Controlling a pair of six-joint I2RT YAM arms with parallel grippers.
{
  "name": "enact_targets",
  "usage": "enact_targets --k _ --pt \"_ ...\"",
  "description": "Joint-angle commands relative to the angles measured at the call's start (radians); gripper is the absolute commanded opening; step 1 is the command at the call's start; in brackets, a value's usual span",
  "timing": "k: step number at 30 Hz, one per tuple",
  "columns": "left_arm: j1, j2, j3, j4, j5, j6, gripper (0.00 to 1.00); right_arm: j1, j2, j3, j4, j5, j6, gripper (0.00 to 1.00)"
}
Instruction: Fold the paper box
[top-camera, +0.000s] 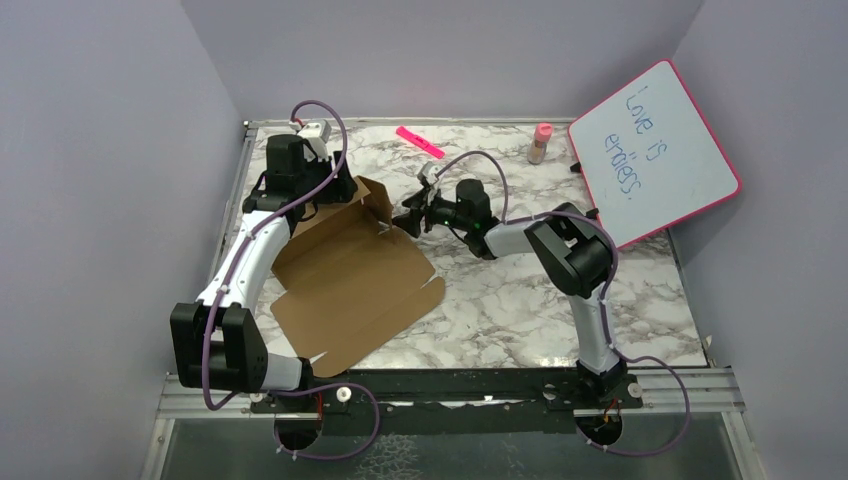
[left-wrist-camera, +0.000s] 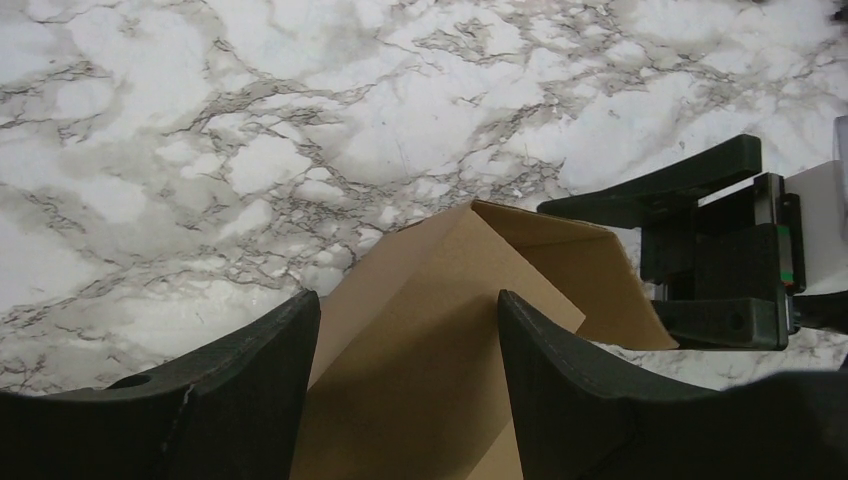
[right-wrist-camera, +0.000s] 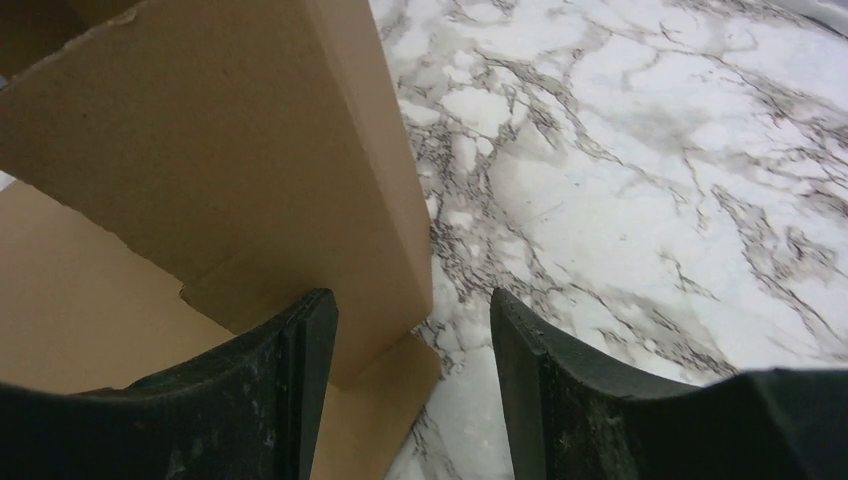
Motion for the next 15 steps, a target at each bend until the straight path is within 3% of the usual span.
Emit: enact_targets --k 1,9,15 --pt "0.003 0.017 -0.008 -0.010 0.145 0.003 0.67 0.022 0.007 0.018 0.070 -0.048 0.028 0.63" --pt "0.004 0.026 0.002 -0.011 0.305 -0.018 0.67 0.025 -0.038 -0.055 0.102 -0.035 0.035 0.64" --pt "0.005 0.037 0.003 -0.011 0.359 -0.028 0.67 0.025 -0.027 -0.021 0.096 -0.061 0.035 0.64"
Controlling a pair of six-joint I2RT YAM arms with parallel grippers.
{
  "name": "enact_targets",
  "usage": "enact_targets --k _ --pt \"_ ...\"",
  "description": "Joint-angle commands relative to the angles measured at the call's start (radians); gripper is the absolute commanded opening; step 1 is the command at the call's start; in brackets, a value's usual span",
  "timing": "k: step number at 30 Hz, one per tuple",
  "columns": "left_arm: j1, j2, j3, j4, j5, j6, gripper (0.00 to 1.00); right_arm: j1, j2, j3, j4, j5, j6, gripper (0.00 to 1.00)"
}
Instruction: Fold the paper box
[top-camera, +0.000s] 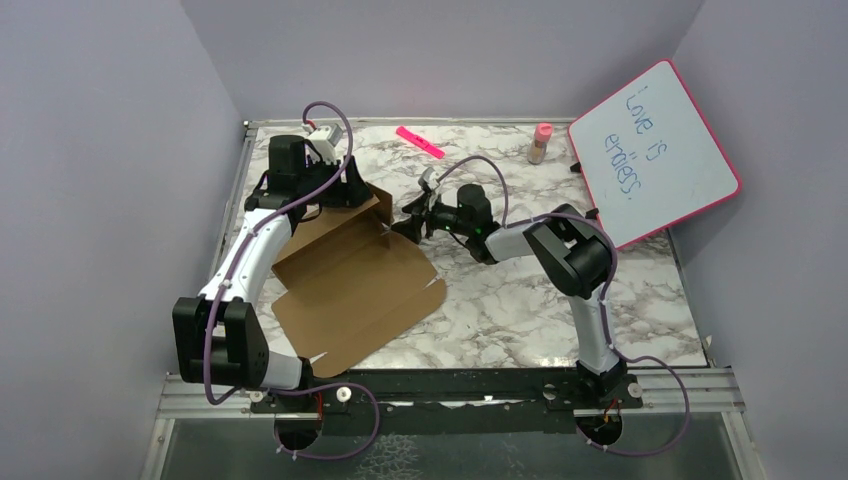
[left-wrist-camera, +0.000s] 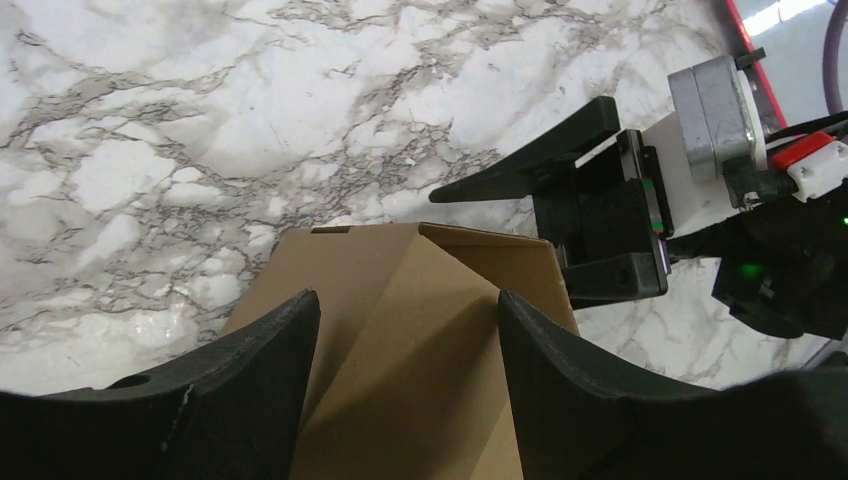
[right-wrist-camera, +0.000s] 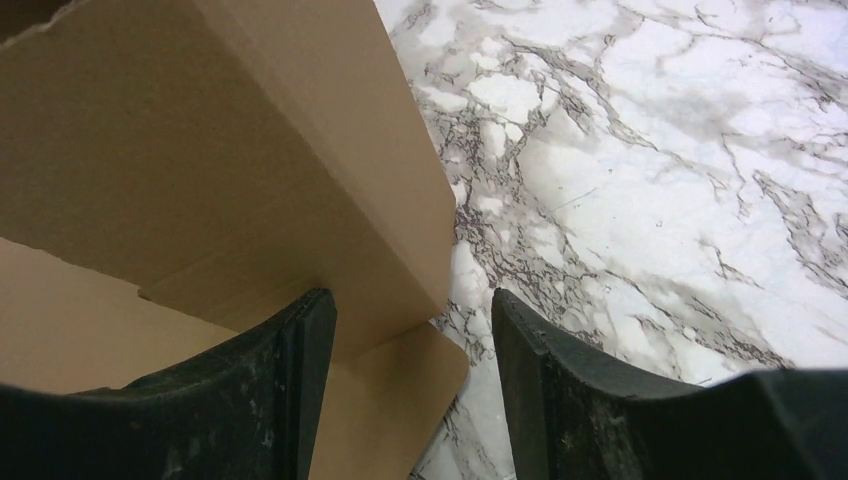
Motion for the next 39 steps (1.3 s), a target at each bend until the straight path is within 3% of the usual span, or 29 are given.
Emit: enact_targets --k 1,25,39 --pt "0.002 0.020 0.003 -0.010 0.114 -0.020 0.67 0.009 -0.021 0.027 0.056 -0.045 0.014 0.64" --pt "-0.020 0.074 0.015 0.040 0.313 -0.147 0.66 0.059 -0.146 -0.067 0.144 -0.022 0.005 0.62" --pt "-0.111 0.116 0.024 0.066 0.343 -0.208 0.66 0.077 -0.231 -0.218 0.248 0.217 0.028 0.56"
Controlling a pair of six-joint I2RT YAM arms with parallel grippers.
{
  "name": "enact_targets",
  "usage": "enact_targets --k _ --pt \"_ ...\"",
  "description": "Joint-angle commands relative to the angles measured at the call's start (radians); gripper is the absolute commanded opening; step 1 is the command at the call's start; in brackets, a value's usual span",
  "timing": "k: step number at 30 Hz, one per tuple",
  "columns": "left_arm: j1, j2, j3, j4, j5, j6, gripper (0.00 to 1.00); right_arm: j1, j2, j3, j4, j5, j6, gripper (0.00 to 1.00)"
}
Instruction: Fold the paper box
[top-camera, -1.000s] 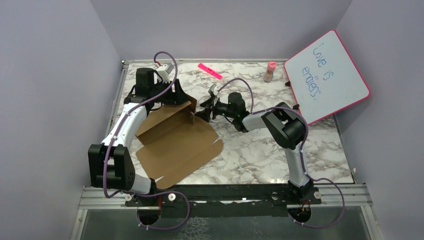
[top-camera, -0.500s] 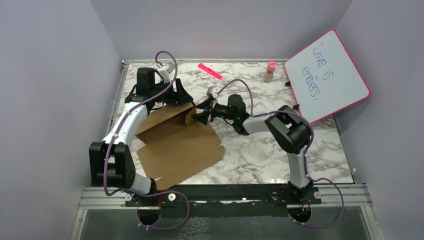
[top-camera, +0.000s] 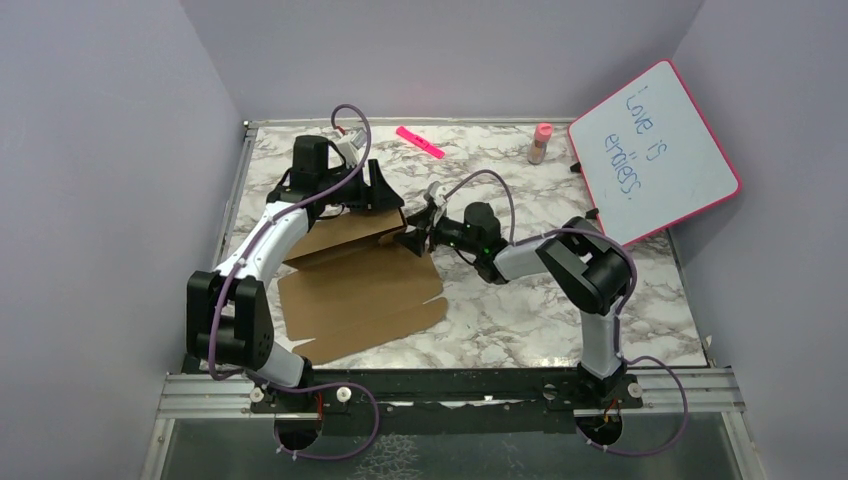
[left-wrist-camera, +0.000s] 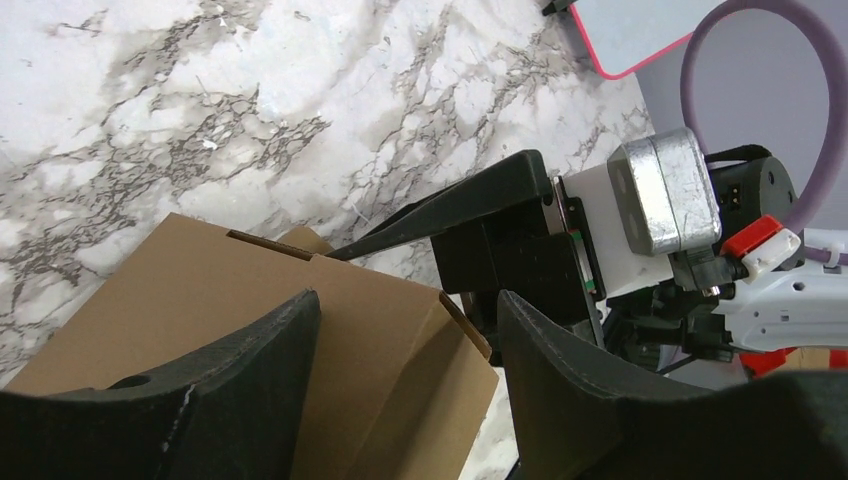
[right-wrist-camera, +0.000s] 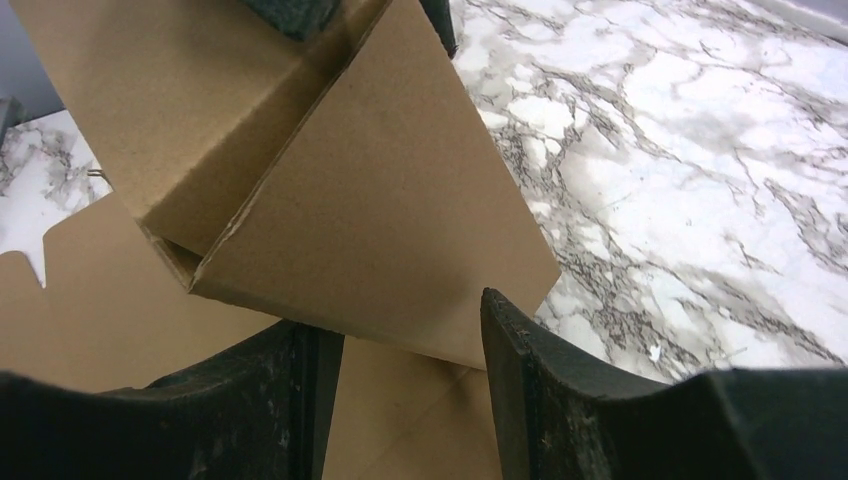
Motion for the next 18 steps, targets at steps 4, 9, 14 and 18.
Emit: enact_targets --k 4,9,14,18 --pt "-0.048 0.023 0.030 -0.004 0.077 -0.050 0.66 0.019 -0.125 -0.089 0.199 0.207 0.035 0.56" --pt "-0.050 0.039 0.037 -0.002 0.071 -0.065 0.66 0.019 -0.158 -0.110 0.188 0.292 0.034 0.53" --pt "-0.068 0.043 0.058 0.000 0.079 -0.089 0.67 0.019 -0.188 -0.131 0.169 0.346 0.043 0.47" --pt "-0.097 0.050 0.066 -0.002 0.088 -0.097 0.67 0.020 -0.249 -0.156 0.093 0.378 0.089 0.44"
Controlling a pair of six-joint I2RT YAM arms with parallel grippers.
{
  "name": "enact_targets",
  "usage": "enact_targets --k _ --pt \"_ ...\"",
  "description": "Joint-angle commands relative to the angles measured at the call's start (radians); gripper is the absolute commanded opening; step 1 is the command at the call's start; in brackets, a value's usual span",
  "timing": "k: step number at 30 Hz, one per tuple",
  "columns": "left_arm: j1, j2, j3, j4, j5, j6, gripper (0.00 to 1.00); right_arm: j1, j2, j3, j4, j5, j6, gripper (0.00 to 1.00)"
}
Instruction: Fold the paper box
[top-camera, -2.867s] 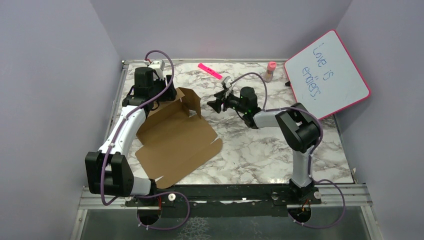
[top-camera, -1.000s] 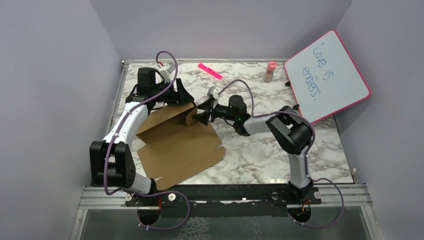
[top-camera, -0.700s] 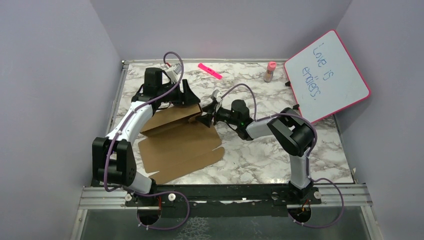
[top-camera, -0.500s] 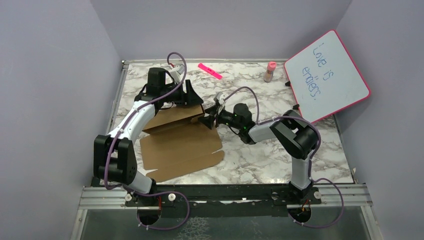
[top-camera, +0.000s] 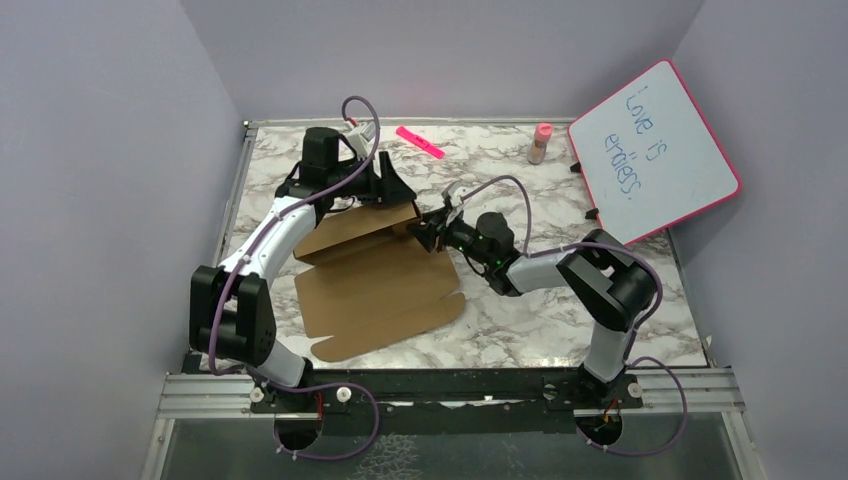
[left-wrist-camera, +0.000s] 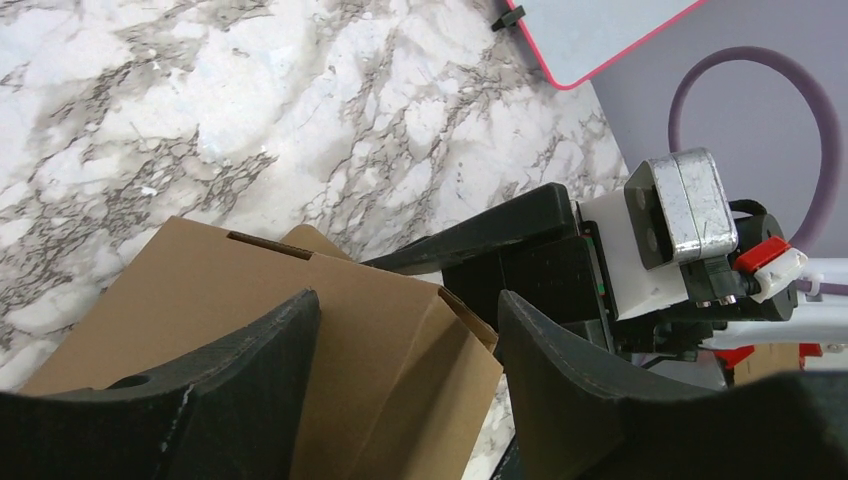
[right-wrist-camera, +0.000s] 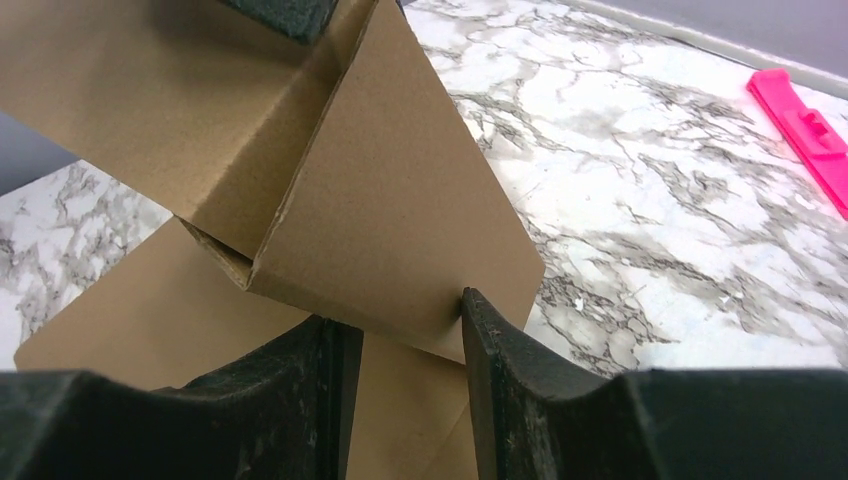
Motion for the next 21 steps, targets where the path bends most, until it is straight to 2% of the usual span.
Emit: enact_targets --k 1,6,11,18,21 --pt "-0.052 0.023 0.012 -0.049 0.066 -0.035 0.67 -0.003 -0.123 -0.014 0.014 0.123 0.059 0.43" --pt "-0.079 0.054 0.008 -0.048 0.065 -0.031 0.68 -0.003 -0.195 -0.051 -0.091 0.176 0.064 0.41" --pt "-0.080 0.080 0.018 -0.051 0.023 -0.024 0.75 -0.002 -0.166 -0.061 -0.108 0.237 0.031 0.38" --pt "-0.067 0.094 0.089 -0.126 -0.051 0.034 0.81 -0.003 -0.109 -0.046 -0.090 0.214 -0.012 0.38" --pt "-0.041 0.099 0.113 -0.140 -0.047 0.047 0.83 -0.003 -0.091 -0.033 -0.082 0.156 -0.036 0.38"
